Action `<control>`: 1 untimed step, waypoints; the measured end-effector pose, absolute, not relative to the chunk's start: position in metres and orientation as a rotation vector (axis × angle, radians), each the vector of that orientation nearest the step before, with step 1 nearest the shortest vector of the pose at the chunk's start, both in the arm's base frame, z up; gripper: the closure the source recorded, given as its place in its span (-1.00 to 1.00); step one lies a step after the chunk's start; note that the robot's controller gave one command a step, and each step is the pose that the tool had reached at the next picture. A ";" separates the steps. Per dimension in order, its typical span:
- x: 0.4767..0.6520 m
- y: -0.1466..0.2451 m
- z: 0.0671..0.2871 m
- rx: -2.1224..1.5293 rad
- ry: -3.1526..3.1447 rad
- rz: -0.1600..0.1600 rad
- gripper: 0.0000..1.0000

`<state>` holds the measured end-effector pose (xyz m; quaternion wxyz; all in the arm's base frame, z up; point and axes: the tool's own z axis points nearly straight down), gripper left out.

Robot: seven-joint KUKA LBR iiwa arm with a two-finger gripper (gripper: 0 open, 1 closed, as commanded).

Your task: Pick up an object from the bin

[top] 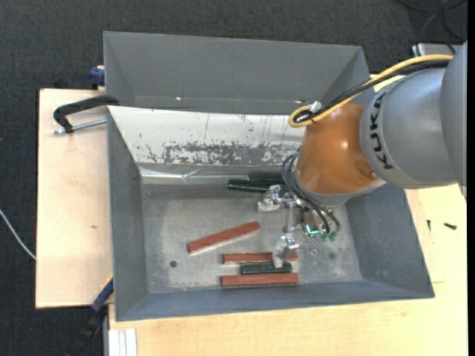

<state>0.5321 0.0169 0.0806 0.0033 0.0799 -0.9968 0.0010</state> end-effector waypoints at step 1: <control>0.532 0.017 0.080 0.251 -3.125 0.003 -1.00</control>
Offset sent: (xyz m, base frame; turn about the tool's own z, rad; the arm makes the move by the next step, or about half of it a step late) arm 0.0030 0.0635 -0.0106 -0.2412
